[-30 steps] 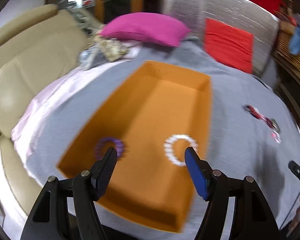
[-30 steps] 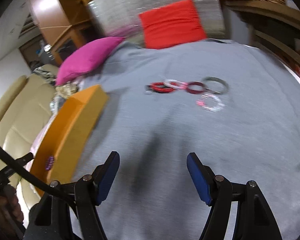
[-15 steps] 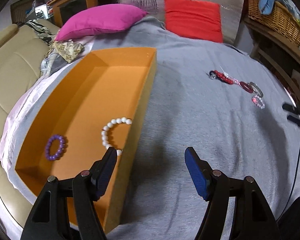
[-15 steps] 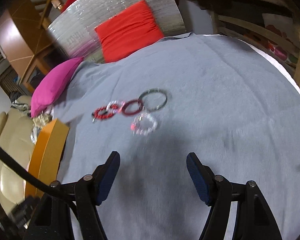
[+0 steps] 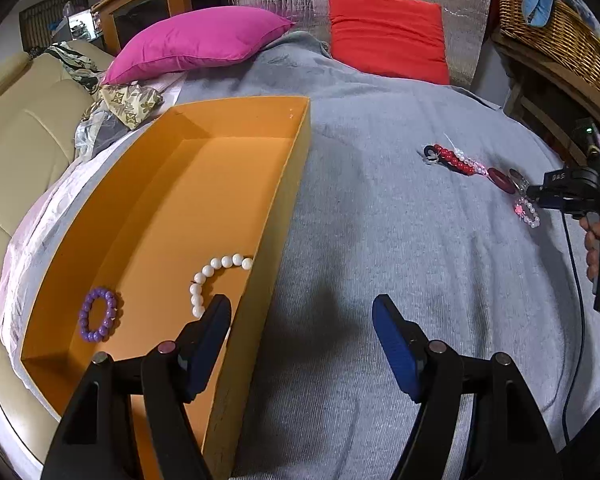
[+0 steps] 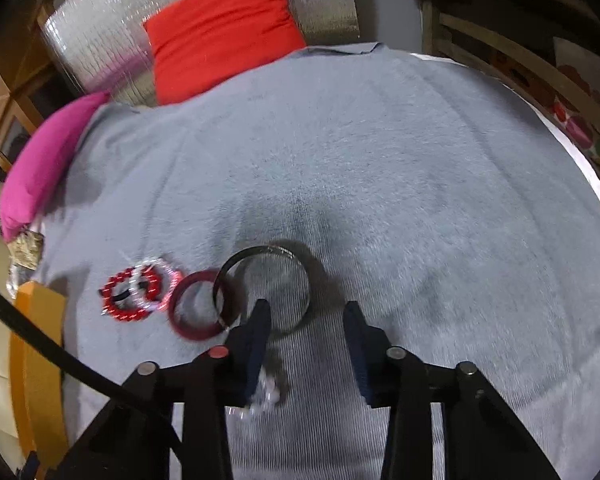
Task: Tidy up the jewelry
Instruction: 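Move the right tool to the silver bangle and grasp it, then grasp the dark red bangle with the left tool while the right tool holds the silver bangle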
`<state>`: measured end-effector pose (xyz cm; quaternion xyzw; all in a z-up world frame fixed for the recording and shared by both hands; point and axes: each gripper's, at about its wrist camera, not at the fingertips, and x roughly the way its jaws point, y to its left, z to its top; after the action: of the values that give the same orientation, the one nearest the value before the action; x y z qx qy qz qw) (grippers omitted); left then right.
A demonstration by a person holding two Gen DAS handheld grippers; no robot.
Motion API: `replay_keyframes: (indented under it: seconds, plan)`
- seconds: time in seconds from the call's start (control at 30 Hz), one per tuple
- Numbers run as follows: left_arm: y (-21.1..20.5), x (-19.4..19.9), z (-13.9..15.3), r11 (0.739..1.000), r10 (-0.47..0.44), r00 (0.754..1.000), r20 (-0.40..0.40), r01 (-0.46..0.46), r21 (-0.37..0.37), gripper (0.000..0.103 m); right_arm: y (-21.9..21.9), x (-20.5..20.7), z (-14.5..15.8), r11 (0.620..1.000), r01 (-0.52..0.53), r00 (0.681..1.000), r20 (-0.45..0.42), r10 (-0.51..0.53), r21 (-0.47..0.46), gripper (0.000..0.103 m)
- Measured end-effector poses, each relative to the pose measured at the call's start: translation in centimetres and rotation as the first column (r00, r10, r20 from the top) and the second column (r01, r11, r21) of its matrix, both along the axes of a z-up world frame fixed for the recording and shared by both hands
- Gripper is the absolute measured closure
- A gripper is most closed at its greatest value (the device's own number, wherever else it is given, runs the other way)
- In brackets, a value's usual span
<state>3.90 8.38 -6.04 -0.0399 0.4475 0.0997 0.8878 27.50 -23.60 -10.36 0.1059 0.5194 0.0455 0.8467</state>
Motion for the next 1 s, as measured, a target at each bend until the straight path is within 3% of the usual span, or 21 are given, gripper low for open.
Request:
replay_keyframes:
  seconds: [0.1,0.17,0.47,0.7,0.93,1.0]
  plan:
    - [-0.2,0.3,0.0,1.000,0.003,1.000,0.000,-0.003,0.005,0.029,0.3,0.8,-0.7,1.000,0.009,1.000,-0.013,-0.009,-0.028,0.097]
    - [-0.3,0.4,-0.1,1.000,0.002,1.000,-0.001,-0.002,0.011,0.029,0.2,0.9,-0.5,1.000,0.001,1.000,-0.004,-0.001,-0.026,0.100]
    - [-1.1,0.6,1.9,0.999,0.008,0.998,0.055,-0.010,0.039,0.028,-2.5,-1.7,0.3,0.999,0.045,0.998,0.033,-0.044,-0.008,0.100]
    - [-4.8,3.8,3.0,0.995,-0.101,0.993,0.065,0.101,0.015,0.028,-4.9,-4.2,0.2,0.997,0.059,0.996,0.058,-0.062,0.039,0.100]
    - [-11.4,10.2,2.3,0.963,-0.251,0.968,-0.001,0.249,-0.102,0.028,-5.9,-7.1,0.9,0.998,0.038,0.991,0.129,-0.045,0.054,0.100]
    - [-13.1,12.6,1.7,0.956,-0.252,0.967,-0.035,0.244,-0.163,0.028,-6.5,-7.8,1.2,0.997,0.044,0.988,0.148,-0.053,0.065,0.100]
